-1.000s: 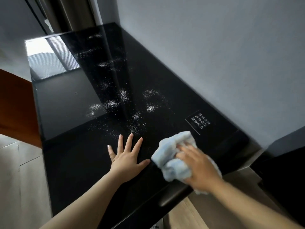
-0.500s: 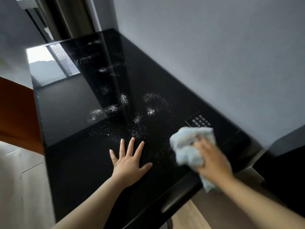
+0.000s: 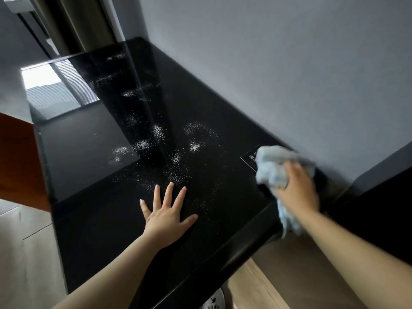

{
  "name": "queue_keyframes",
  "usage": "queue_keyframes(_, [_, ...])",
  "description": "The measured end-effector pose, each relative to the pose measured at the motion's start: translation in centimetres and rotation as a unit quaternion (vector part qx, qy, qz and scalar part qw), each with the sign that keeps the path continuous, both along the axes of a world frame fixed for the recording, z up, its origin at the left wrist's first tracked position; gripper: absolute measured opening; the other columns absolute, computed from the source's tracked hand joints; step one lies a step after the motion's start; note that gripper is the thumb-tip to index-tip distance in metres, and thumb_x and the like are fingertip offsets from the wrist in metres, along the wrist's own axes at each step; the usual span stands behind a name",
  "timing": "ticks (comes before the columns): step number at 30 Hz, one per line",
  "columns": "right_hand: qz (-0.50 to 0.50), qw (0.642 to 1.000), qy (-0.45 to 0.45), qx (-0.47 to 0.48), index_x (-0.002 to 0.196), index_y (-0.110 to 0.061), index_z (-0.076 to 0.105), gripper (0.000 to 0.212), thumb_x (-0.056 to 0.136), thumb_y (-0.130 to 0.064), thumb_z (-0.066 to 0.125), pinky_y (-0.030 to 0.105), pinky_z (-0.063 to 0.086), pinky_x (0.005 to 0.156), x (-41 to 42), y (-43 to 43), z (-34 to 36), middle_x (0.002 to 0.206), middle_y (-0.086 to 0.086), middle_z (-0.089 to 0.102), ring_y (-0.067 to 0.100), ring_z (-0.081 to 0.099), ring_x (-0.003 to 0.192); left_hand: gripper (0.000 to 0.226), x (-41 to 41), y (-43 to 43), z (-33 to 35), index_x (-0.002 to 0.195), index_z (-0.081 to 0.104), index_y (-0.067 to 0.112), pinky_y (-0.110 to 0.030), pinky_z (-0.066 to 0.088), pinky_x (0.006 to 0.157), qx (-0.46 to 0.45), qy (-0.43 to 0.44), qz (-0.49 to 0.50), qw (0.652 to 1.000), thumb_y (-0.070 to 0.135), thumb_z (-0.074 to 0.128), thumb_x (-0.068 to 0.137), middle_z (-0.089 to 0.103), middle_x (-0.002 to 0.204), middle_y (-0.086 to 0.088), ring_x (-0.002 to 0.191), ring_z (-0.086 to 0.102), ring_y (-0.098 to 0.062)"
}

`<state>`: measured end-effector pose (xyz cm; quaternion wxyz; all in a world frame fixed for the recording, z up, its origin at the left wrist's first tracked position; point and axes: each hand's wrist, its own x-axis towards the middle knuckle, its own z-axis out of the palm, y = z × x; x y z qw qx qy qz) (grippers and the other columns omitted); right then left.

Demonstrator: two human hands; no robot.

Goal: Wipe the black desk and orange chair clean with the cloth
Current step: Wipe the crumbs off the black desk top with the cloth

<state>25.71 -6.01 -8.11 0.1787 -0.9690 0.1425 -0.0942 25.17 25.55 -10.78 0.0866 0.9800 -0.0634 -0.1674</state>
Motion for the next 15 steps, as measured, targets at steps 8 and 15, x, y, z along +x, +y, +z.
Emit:
queue_keyframes(8, [-0.141, 0.985, -0.06, 0.076, 0.128, -0.011, 0.049, 0.05, 0.081, -0.017, 0.067, 0.052, 0.037, 0.098, -3.9, 5.6, -2.3, 0.145, 0.015, 0.036, 0.037, 0.032, 0.132, 0.081, -0.2, 0.0, -0.1, 0.145, -0.009, 0.044, -0.059, -0.02, 0.105, 0.004, -0.004, -0.003, 1.0, 0.075, 0.03, 0.081, -0.02, 0.156, 0.007, 0.138, -0.032, -0.024])
queue_keyframes(15, [-0.227, 0.962, -0.016, 0.153, 0.133, -0.012, 0.043, 0.059, 0.082, -0.033, 0.065, 0.051, 0.028, 0.11, 1.6, 0.9, -0.1, 0.146, 0.01, 0.034, 0.032, 0.027, 0.137, 0.081, -0.2, 0.1, 0.0, 0.146, -0.008, 0.043, -0.059, -0.018, 0.106, 0.005, -0.008, -0.007, 1.0, 0.074, 0.029, 0.082, -0.02, 0.156, 0.007, 0.138, -0.031, -0.024])
